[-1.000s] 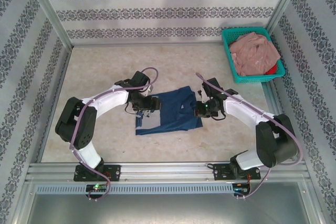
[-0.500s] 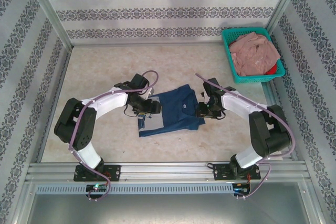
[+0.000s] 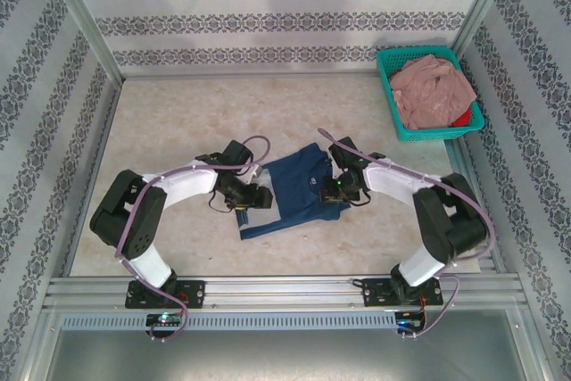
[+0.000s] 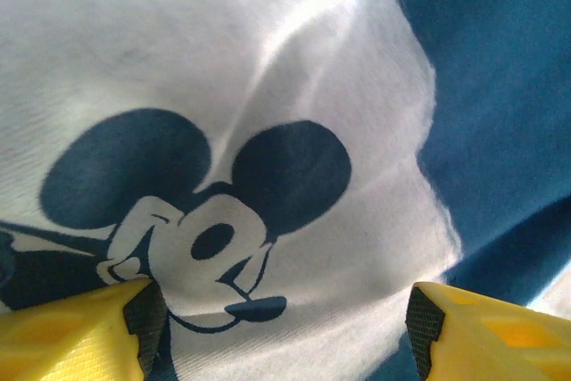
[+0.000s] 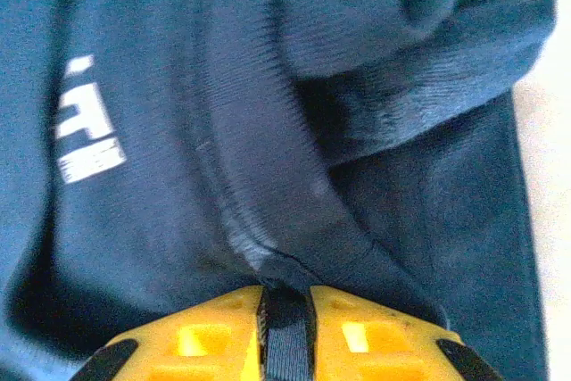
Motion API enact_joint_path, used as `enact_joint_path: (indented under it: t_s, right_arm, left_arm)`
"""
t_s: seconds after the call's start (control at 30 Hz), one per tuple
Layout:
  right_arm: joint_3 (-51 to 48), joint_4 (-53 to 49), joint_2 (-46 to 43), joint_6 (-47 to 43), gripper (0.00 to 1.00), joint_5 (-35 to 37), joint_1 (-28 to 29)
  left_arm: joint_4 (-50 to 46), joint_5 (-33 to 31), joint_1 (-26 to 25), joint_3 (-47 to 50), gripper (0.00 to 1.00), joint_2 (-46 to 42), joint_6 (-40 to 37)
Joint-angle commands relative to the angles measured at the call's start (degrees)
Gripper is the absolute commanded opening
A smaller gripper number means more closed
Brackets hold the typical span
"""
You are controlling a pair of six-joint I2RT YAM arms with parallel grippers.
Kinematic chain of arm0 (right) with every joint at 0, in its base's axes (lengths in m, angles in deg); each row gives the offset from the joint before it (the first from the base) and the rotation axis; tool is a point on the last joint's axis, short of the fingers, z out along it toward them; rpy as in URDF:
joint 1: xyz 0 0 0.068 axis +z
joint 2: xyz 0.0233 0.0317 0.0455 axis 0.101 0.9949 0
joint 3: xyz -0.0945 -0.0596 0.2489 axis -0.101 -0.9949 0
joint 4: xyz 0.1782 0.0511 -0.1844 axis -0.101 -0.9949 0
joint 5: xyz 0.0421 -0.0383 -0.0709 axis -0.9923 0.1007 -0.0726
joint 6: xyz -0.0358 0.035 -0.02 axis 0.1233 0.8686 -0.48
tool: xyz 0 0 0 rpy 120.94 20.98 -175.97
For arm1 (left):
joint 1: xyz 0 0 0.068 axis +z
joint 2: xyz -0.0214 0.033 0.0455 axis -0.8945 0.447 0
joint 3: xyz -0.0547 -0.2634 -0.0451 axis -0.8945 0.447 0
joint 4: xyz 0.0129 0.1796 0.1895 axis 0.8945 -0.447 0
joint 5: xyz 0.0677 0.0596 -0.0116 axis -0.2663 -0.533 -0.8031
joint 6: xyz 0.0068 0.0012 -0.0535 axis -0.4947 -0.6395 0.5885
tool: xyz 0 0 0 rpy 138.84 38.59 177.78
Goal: Fold the inside-out t-shirt
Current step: Rotate the T-shirt at the center of the table.
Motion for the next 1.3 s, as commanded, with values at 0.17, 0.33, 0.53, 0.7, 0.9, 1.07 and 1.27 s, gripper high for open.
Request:
enact_joint_path:
  t_s: [0.17,0.33,0.53,0.7,0.9,1.07,1.27]
  right_arm:
    - [16.12,0.34,12.11,-7.36,0.18,-1.72,-5.77]
    - [27.33,-3.41,15.12,-10.79,0.25,-3.65,-5.11]
    - [16.36,-4.66,1.21,-8.07,0.44,-2.7,-9.56]
    - [1.58,-3.26,-9.77,-1.49,0.66,-2.81,-10.63]
    - [-3.02,0.63,-8.95,2.2,0.73,-2.37,-9.9]
    - [-4.28,4.57,-6.01,3.8,0.73,-1.13,-8.04]
    - [-2.59,7.84,-0.39,4.26,0.7,-0.34,-6.72]
  left_arm:
    - [2.85,4.53,-15.97,3.8,0.76,-4.65,4.68]
    - [2.86,3.82,-16.54,-2.01,0.76,-7.53,-2.06]
    - [6.22,-1.27,-2.22,-7.87,0.83,-6.3,-1.53]
    - [2.44,-2.36,4.72,-20.8,0.86,7.91,-9.35]
    - [-5.61,1.82,6.74,-35.58,0.89,21.45,-18.55]
    - [-8.94,6.0,6.82,-41.14,0.89,26.92,-22.18]
    - [-12.36,8.68,6.79,-45.23,0.87,31.7,-25.01]
